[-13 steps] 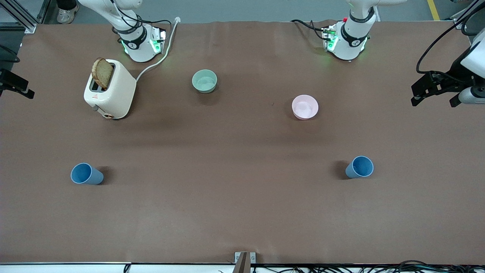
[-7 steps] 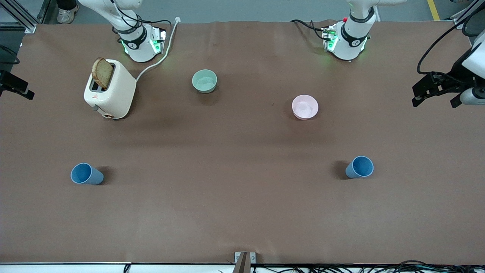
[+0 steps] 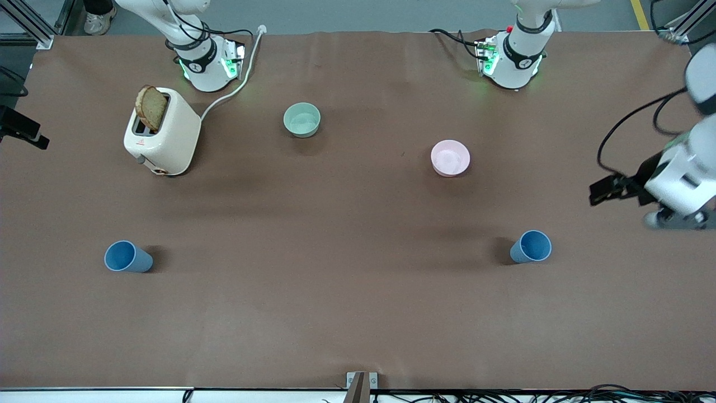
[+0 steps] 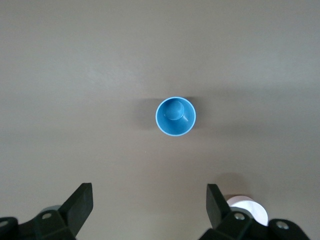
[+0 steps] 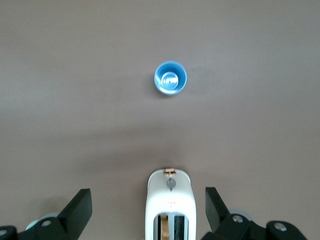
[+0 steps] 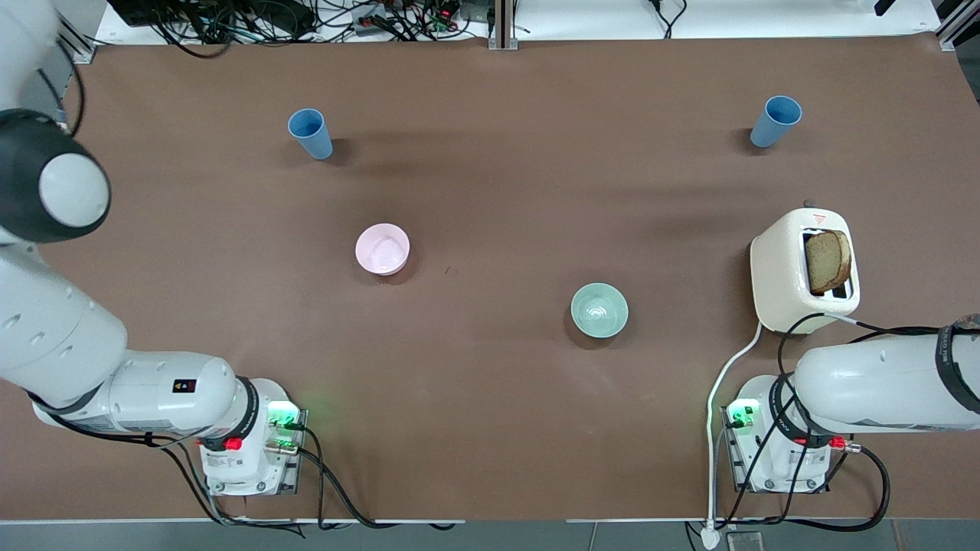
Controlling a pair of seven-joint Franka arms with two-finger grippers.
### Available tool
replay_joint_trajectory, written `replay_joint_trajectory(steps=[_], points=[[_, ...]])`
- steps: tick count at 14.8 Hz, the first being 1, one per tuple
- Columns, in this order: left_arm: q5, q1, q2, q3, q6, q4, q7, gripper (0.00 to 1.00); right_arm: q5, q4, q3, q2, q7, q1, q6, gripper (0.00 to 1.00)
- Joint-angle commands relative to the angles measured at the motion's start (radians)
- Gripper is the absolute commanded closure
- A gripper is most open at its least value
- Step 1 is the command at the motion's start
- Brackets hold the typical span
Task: Stack blue cups with both arms
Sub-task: 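Reach both grippers toward the two blue cups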
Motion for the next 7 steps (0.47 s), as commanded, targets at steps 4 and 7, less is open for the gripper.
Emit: replay_joint_trajectory(steps=[4, 7], points=[[0.013, 0.01, 0.147, 0.003, 0.12, -0.044, 0.109, 0.0, 0.044, -0.007, 0.006, 0.206, -0.115, -0.071, 0.247, 0.0], [0.012, 0.064, 0.197, 0.0, 0.2, -0.08, 0.225, 0.0, 0.056, -0.005, 0.007, 0.348, -0.168, -0.096, 0.381, 0.0]])
